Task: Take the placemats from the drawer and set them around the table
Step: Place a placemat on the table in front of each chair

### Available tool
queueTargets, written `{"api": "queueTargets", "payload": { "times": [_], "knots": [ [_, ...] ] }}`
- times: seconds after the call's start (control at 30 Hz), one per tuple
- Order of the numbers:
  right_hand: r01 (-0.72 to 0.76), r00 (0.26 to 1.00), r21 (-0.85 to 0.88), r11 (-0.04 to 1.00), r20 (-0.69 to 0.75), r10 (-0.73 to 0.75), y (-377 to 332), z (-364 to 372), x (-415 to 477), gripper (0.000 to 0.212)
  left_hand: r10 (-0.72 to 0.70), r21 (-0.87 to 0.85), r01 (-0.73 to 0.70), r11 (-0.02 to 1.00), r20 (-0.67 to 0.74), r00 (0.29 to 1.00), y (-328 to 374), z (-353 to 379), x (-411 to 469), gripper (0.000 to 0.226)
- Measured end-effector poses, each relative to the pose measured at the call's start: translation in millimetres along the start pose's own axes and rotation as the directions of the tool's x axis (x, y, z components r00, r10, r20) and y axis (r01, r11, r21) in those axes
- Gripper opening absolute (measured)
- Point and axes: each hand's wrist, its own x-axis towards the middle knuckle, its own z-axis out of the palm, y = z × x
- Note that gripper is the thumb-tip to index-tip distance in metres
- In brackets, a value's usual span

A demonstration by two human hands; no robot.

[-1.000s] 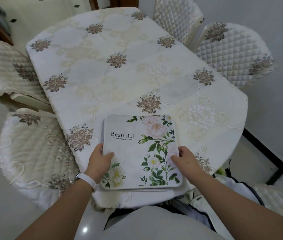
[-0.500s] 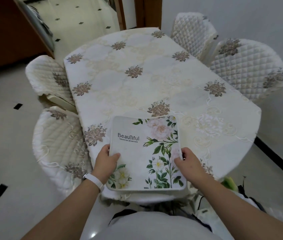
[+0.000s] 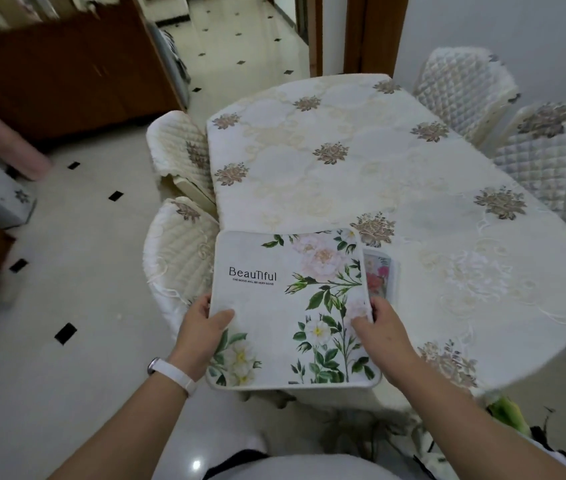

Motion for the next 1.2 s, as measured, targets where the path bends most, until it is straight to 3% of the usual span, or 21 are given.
{"api": "queueTargets", "payload": {
  "times": [0.3, 0.53, 0.73, 1.2],
  "knots": [
    [0.131, 0.981, -0.102, 0.986, 0.154, -0.114, -77.5, 127.4, -15.1, 0.023, 0.097, -0.111, -0.114, 0.987, -0.149, 0.984, -5.6, -141.7, -5.1, 0.021],
    [0.246, 0.933, -0.176, 0.953, 0.311, -0.183, -139.1, 285.1, -44.8, 0.020, 0.014, -0.238, -0.079, 0.968, -0.261, 0.965, -40.8, -307.7, 20.8, 0.020],
    [0.307, 0.912, -0.214, 0.927, 0.345, -0.222, -170.6, 379.0, -56.0, 0.018, -0.028, -0.310, -0.078, 0.948, -0.322, 0.946, -63.7, -397.2, 35.7, 0.021],
    [0.278, 0.882, -0.262, 0.924, 0.450, -0.138, -221.8, 487.3, 2.5, 0.013, -0.147, -0.458, -0.041, 0.888, -0.368, 0.918, -72.5, -480.3, 103.5, 0.020]
  ]
}}
